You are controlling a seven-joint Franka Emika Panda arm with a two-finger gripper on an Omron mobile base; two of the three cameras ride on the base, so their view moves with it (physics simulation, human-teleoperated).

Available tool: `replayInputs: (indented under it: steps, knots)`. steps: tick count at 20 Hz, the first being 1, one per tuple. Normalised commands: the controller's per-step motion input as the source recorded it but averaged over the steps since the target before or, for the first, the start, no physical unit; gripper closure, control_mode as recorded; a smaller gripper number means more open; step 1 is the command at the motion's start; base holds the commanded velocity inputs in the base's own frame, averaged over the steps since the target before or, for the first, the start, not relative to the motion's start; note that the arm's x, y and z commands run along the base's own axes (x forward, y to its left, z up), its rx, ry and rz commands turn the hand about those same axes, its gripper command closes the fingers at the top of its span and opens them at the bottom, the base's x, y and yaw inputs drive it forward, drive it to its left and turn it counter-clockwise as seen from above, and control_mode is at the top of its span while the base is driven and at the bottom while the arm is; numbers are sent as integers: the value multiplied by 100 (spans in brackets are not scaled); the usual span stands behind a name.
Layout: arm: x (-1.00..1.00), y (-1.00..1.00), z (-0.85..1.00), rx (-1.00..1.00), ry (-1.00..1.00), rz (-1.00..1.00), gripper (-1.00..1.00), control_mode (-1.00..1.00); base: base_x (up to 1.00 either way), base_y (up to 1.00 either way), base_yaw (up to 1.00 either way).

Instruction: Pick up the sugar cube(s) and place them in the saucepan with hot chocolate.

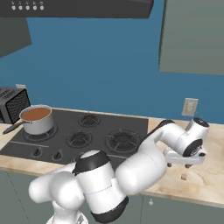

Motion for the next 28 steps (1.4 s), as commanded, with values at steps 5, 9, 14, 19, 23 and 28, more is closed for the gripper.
replayInputs:
  steps: [5, 9, 14, 19, 23, 28]
  knots:
    - [0, -13, -5, 0, 10, -5, -100, -100, 0, 0, 0]
    - [0, -4, -20, 0, 5, -3, -100, -100, 0, 0, 0]
    - [0, -9, -21, 0, 1, -2, -100, -100, 0, 0, 0]
    - [0, -10, -23, 0, 0, -1, -100, -100, 0, 0, 0]
    - [0, -13, -16, 0, 0, -3, -100, -100, 0, 0, 0]
    - [0, -9, -10, 0, 0, -4, -100, -100, 0, 0, 0]
